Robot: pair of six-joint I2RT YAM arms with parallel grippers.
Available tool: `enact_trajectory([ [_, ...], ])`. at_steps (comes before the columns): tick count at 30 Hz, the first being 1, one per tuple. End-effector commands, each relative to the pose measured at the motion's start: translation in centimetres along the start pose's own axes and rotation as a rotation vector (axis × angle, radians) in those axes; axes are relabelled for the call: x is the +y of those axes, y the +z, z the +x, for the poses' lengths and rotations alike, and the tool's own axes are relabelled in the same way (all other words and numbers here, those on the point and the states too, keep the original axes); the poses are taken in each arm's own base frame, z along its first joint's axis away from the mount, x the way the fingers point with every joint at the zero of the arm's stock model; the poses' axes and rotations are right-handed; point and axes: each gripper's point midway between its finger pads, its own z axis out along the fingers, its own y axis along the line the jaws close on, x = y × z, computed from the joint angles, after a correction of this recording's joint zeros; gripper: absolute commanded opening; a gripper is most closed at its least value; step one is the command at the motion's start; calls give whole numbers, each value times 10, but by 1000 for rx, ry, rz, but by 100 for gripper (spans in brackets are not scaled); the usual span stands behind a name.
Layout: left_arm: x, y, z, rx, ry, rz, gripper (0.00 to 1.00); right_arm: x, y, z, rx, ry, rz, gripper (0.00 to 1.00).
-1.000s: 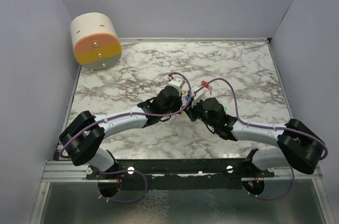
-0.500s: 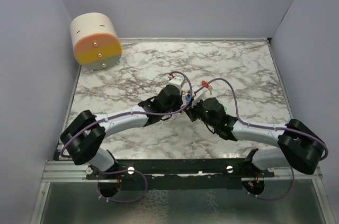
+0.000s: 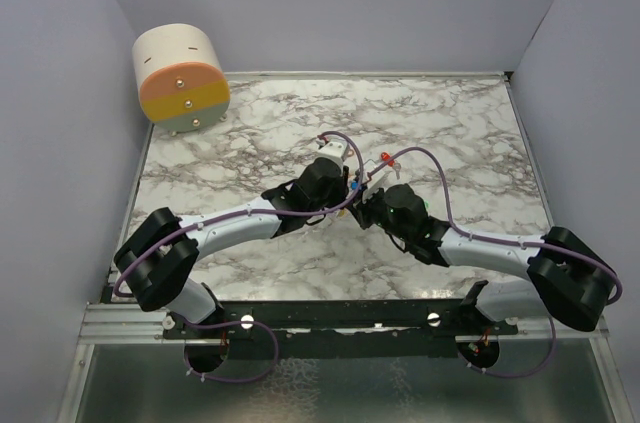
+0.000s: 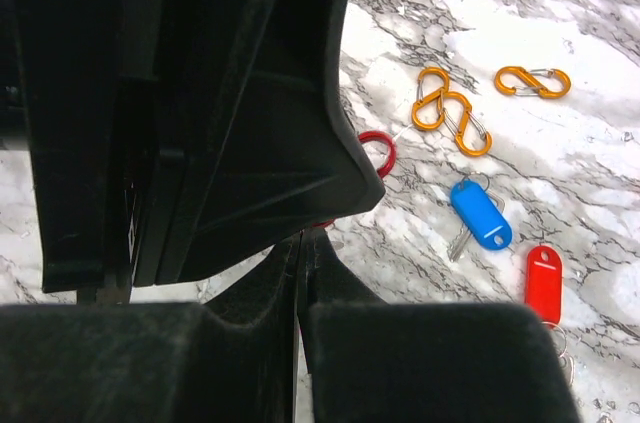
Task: Put the keys on the keyring
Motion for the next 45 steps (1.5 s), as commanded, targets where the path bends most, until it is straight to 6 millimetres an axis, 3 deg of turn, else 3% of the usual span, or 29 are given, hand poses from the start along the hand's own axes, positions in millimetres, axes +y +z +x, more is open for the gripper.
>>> enact_trajectory([
  [1, 1, -3, -19, -56, -23, -42, 39, 2, -2, -11, -26, 4, -1, 1],
  [6, 5, -8, -27, -84, -37, -65, 56, 0, -1, -9, -18, 8, 12, 1],
  [12, 26, -18, -33, -126, -65, -156, 62, -10, -2, -10, -11, 26, 77, 1],
  [16, 46, -33, -35, -183, -92, -218, 72, -33, -8, -17, -14, 71, 221, 1],
  [21, 59, -42, -29, -206, -99, -248, 97, -78, -25, -34, -18, 141, 486, 1],
  [22, 59, -41, -28, -204, -94, -250, 99, -86, -27, -37, -22, 157, 515, 1],
  [27, 55, -28, -21, -173, -43, -228, 99, -135, -32, -52, -40, 268, 644, 1],
  [32, 47, -13, -16, -160, -43, -196, 99, -197, -35, -51, -35, 358, 745, 1],
  [45, 51, -4, -2, -164, -34, -187, 99, -280, -3, -37, -20, 424, 794, 1],
])
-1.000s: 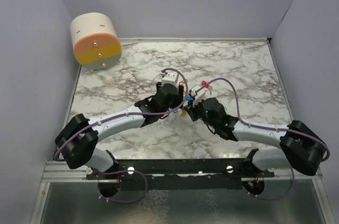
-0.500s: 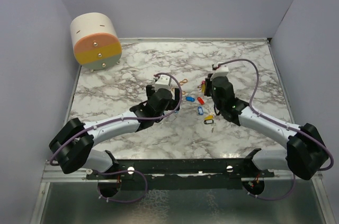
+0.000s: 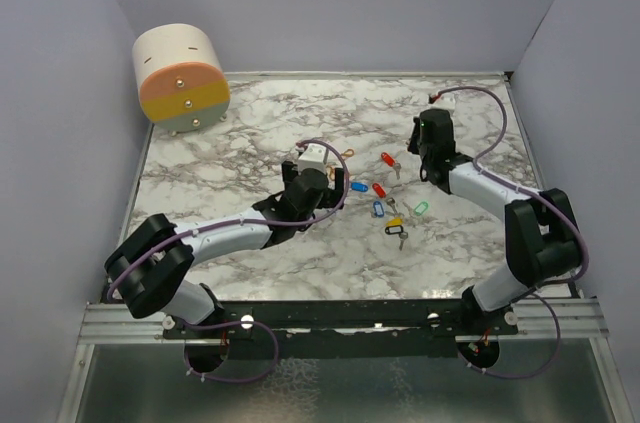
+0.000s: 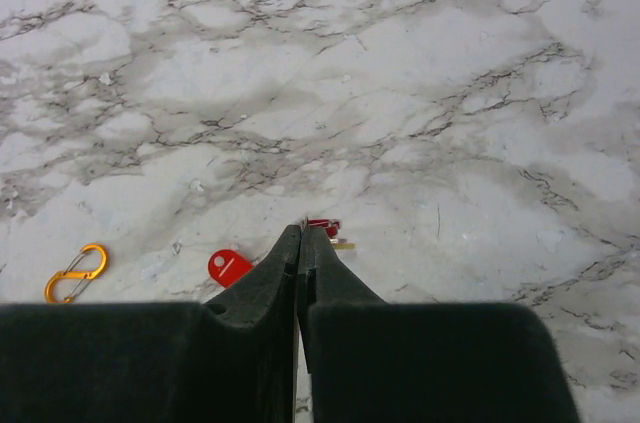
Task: Put the keys on the keyring
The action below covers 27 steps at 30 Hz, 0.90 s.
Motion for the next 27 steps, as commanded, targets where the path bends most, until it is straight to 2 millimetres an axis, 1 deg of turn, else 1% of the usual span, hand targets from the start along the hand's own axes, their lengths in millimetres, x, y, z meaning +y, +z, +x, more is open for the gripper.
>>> enact_trajectory([
  [1, 1, 2, 4, -7, 1, 11, 99, 4, 25, -13, -17, 56, -37, 1],
  [6, 5, -1, 5, -10, -11, 2, 99, -3, 46, -14, -8, 70, -8, 1],
  [7, 6, -2, 5, -12, -12, 0, 99, -5, 49, -13, -2, 66, 2, 5],
  [8, 7, -2, 5, -14, -11, -2, 99, -6, 50, -13, 0, 68, 14, 16],
  [9, 8, -2, 5, -15, -8, -7, 99, -9, 50, -13, 3, 74, 28, 32],
  [10, 9, -3, 4, -15, -7, -10, 99, -9, 50, -13, -1, 77, 33, 42],
  [11, 9, -3, 4, -15, -4, -11, 99, -10, 48, -14, -8, 78, 29, 49],
  [12, 10, -4, 4, -16, -1, -13, 99, -9, 46, -15, -15, 80, 23, 53],
  [13, 10, -4, 4, -16, -1, -16, 99, -9, 44, -16, -18, 82, 18, 55],
  [15, 12, -4, 4, -15, 3, -22, 99, -4, 38, -17, -14, 69, -19, 55],
  [18, 15, -2, 5, -16, 7, -41, 99, 16, 22, -8, 28, 52, -141, 54],
  [20, 18, 0, 6, -11, 10, -61, 99, 38, 8, 7, 74, 22, -211, 54],
  [24, 26, 6, 10, 19, -14, -73, 99, 85, -23, 48, 152, -63, -308, 51],
  [26, 29, 8, 13, 31, -43, -53, 98, 100, -32, 65, 201, -57, -355, 48],
  [27, 31, 9, 15, 38, -59, -43, 97, 106, -35, 70, 219, -51, -376, 45],
])
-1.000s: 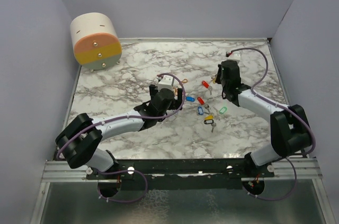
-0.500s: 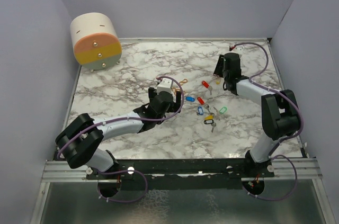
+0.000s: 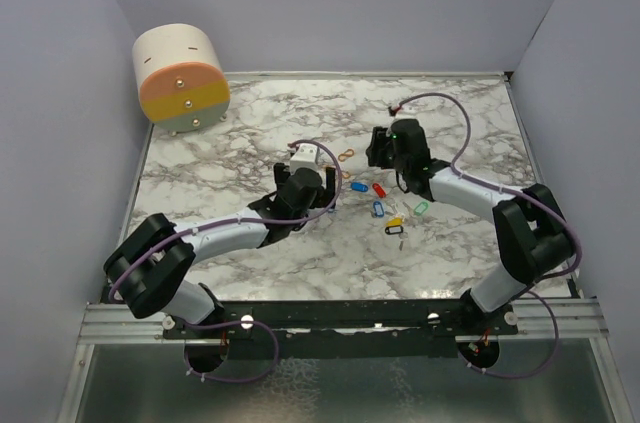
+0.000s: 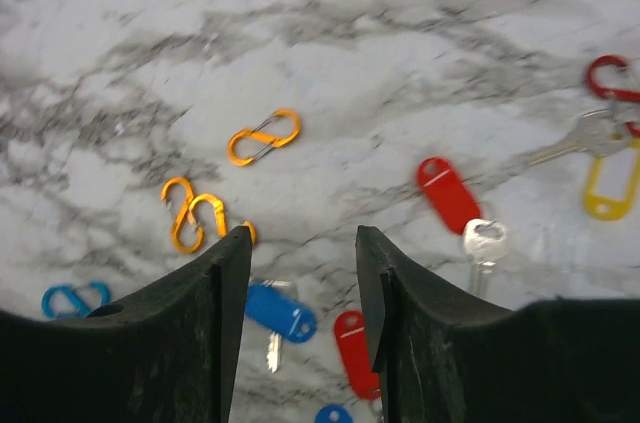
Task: Put the keys on the keyring
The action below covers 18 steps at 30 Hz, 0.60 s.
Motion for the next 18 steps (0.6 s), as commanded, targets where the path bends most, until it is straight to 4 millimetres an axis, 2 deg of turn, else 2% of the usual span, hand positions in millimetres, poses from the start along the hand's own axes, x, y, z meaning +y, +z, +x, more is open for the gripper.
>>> enact_trajectory([
  [1, 9, 6, 4, 25, -69, 17, 97, 38, -12, 40, 131, -5, -123, 44],
  [6, 21, 3, 7, 29, -78, -2, 97, 54, -19, 64, 199, 5, -149, 43],
  [11, 26, 0, 7, 27, -85, -6, 97, 65, -14, 95, 267, -20, -135, 43],
  [18, 30, 0, 12, 36, -86, -6, 97, 82, -8, 115, 306, -29, -123, 43],
])
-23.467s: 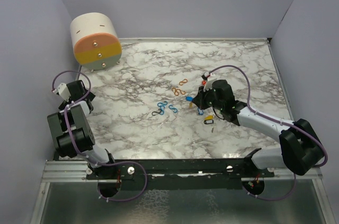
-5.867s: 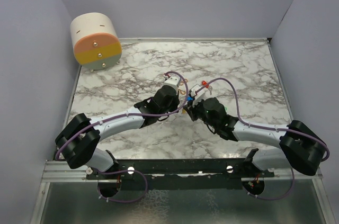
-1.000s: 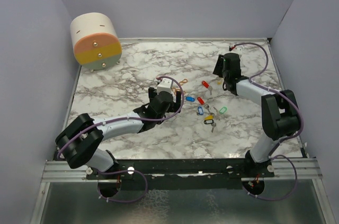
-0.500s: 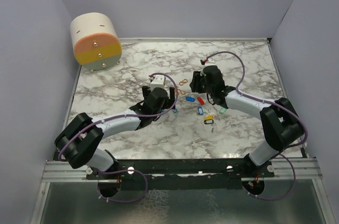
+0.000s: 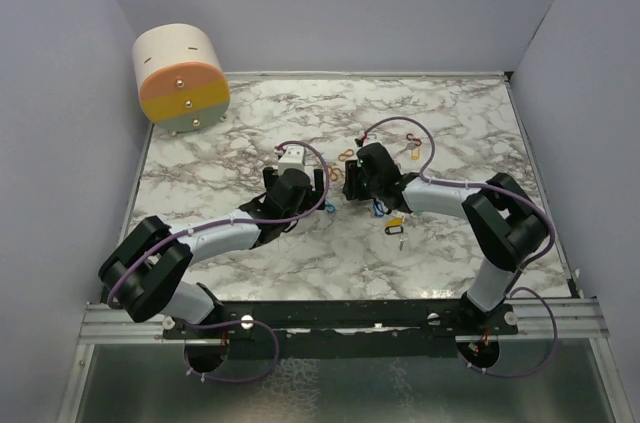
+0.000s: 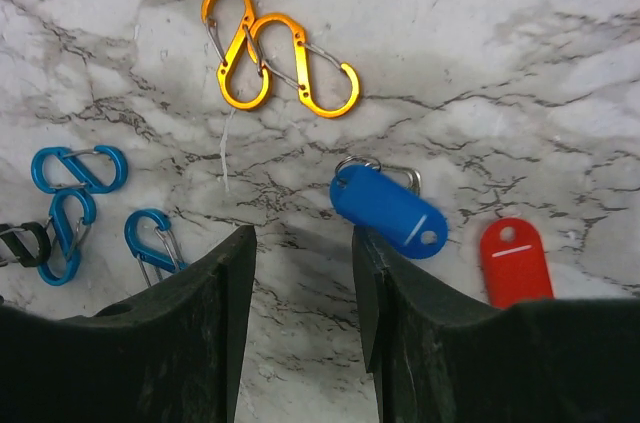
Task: Put the keys on the keyring
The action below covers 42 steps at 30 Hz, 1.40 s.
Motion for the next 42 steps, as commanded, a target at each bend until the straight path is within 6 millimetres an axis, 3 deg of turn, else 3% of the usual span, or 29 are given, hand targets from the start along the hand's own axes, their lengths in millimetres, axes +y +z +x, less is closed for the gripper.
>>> enact_trajectory([
  [1, 0, -3, -2, -8, -26, 24, 97, 7, 7, 0, 8, 23, 29, 43],
  [14, 3, 3, 9, 36, -24, 35, 97, 9, 5, -11, -37, 0, 49, 42],
  [28, 28, -2, 49, 132, 41, -23, 92, 13, -42, -37, -165, -27, 14, 42],
  [42, 14, -3, 70, 179, 40, 89, 92, 6, -58, -37, -196, -26, 23, 42],
])
